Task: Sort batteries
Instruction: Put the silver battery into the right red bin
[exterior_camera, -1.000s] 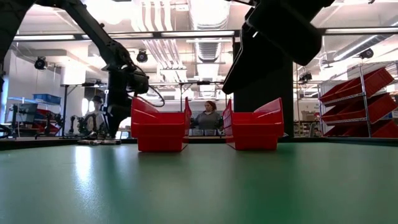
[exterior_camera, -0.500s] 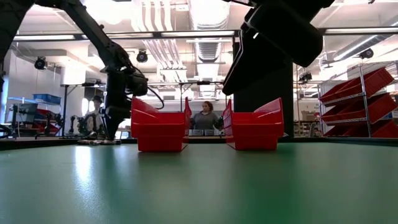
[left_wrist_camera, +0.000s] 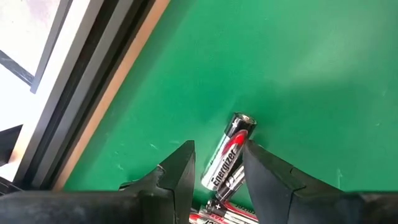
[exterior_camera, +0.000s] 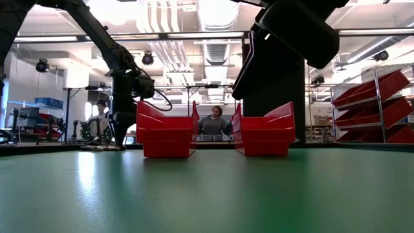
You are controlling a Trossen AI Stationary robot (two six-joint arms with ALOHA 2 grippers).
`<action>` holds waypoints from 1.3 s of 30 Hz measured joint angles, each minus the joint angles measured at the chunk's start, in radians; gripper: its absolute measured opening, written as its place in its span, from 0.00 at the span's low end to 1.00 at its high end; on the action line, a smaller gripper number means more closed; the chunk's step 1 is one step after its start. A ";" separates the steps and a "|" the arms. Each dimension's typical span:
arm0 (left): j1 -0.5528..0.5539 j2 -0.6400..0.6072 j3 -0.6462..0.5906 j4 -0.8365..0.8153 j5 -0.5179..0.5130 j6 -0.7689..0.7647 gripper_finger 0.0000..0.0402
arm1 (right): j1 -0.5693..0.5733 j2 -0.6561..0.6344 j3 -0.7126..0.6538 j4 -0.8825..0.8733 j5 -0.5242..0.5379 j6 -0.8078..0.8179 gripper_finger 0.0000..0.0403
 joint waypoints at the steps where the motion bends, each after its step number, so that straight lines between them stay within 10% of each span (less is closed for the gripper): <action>1: 0.001 0.000 0.000 0.000 0.001 0.000 0.29 | 0.000 0.000 0.000 0.000 0.000 0.000 0.39; 39: 0.054 0.051 -0.058 0.049 0.058 -0.031 0.28 | 0.000 0.000 -0.002 0.000 0.000 0.010 0.38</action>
